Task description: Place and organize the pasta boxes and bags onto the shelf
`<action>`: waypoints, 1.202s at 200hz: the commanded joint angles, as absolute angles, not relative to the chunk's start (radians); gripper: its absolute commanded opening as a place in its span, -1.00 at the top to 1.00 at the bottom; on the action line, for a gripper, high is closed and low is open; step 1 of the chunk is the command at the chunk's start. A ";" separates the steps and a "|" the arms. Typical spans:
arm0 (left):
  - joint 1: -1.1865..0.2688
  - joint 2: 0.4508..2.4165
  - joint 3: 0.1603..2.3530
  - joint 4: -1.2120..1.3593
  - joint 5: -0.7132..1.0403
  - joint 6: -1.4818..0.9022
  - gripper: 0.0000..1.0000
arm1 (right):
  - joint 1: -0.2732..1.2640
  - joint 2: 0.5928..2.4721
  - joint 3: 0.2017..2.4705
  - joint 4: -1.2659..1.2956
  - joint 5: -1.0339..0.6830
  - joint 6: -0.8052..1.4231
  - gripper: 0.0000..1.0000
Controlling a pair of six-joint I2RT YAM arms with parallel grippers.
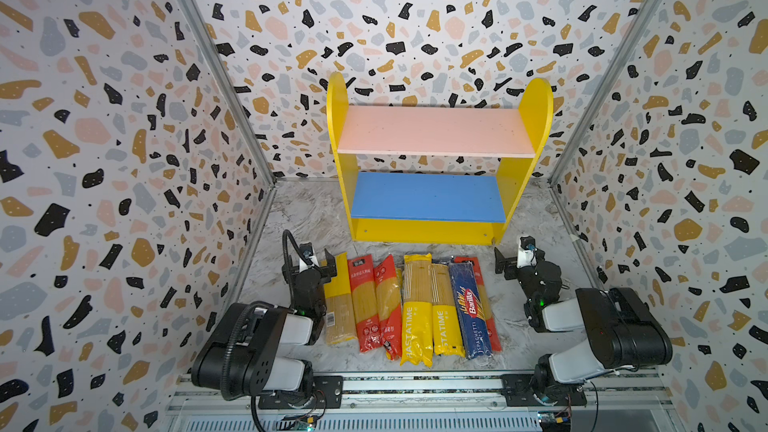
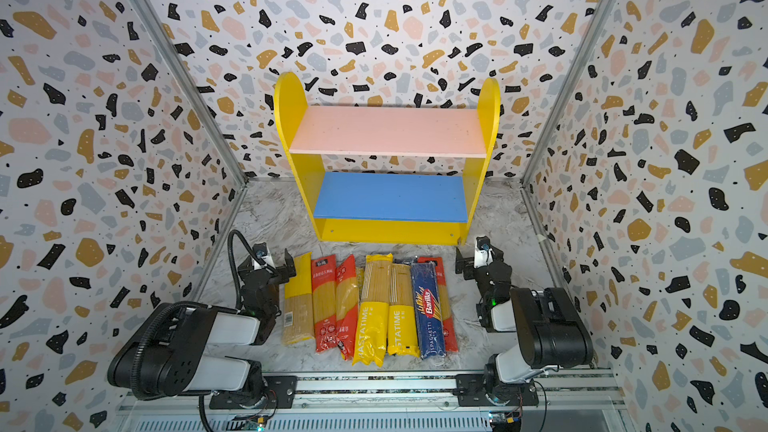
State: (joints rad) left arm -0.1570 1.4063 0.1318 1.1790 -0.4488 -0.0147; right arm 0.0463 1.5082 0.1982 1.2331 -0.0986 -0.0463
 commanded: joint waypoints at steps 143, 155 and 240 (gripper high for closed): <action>-0.124 1.337 0.338 0.866 -0.382 -0.013 -1.00 | 0.014 1.344 0.339 0.875 0.054 0.089 -0.98; -0.142 1.311 0.368 0.795 -0.407 -0.012 -0.98 | 0.018 1.305 0.369 0.772 0.123 0.160 -0.98; -0.433 0.921 0.457 0.348 -0.595 -0.261 -0.91 | 0.124 1.004 0.585 -0.093 0.248 0.568 -0.98</action>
State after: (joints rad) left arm -0.3569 1.0176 0.4084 0.5285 -0.5156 -0.1463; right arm 0.0448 1.1255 0.5526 0.1841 0.2489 0.4747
